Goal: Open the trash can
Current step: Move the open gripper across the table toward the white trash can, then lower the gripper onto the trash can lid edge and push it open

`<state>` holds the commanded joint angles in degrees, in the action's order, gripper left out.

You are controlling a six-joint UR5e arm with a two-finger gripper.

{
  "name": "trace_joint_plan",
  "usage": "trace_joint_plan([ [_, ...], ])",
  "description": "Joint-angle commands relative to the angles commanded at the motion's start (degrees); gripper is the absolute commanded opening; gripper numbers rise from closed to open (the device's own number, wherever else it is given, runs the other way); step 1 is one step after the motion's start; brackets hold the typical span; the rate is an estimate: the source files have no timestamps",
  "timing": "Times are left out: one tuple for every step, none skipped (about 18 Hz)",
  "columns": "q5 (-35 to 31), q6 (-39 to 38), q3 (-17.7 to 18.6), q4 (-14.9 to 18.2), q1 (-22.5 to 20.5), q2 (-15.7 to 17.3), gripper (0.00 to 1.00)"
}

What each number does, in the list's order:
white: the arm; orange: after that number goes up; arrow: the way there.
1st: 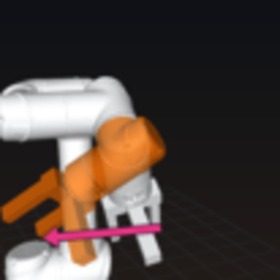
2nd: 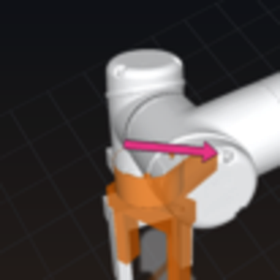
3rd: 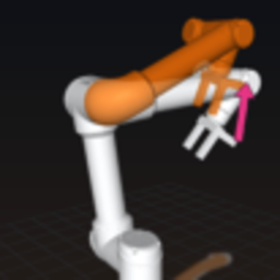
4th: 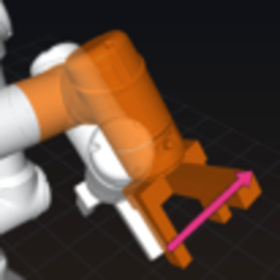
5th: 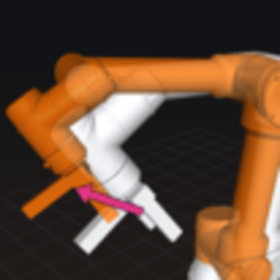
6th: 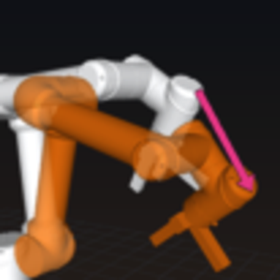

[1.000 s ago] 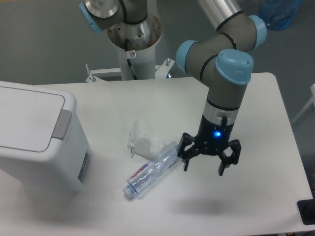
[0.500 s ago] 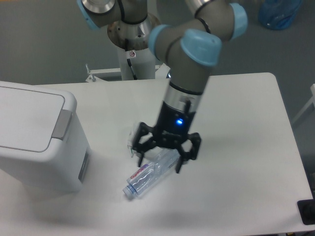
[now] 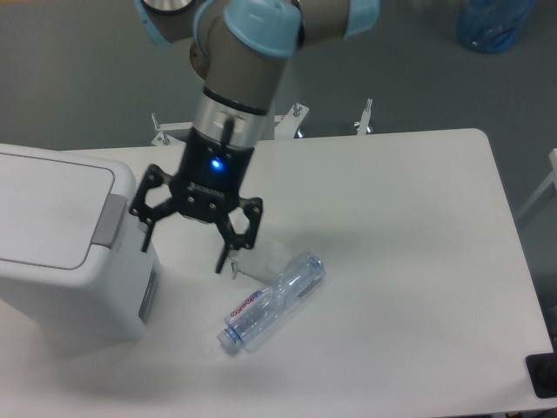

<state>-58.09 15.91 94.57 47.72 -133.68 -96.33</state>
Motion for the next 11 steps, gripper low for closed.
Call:
trace_joint_plan([
  [0.0, 0.0, 0.1, 0.0, 0.7, 0.2, 1.00],
  [-0.3, 0.0, 0.2, 0.1, 1.4, 0.3, 1.00],
  [-0.4, 0.1, 0.7, 0.0, 1.8, 0.3, 1.00],
  [-0.5, 0.1, 1.6, 0.0, 2.0, 0.4, 1.00],
  [-0.4, 0.1, 2.0, 0.0, 2.0, 0.7, 1.00],
  [-0.4, 0.1, 2.3, 0.0, 2.1, 0.7, 1.00],
  [-0.4, 0.1, 2.4, 0.0, 2.3, 0.7, 1.00],
  [-0.4, 0.2, 2.6, 0.0, 2.5, 0.7, 1.00],
  [-0.5, 0.2, 3.2, -0.1, 2.7, 0.7, 1.00],
  [-0.5, 0.4, 3.9, -0.2, 2.7, 1.0, 1.00],
  [-0.5, 0.6, 4.2, -0.3, 2.7, 1.1, 1.00],
])
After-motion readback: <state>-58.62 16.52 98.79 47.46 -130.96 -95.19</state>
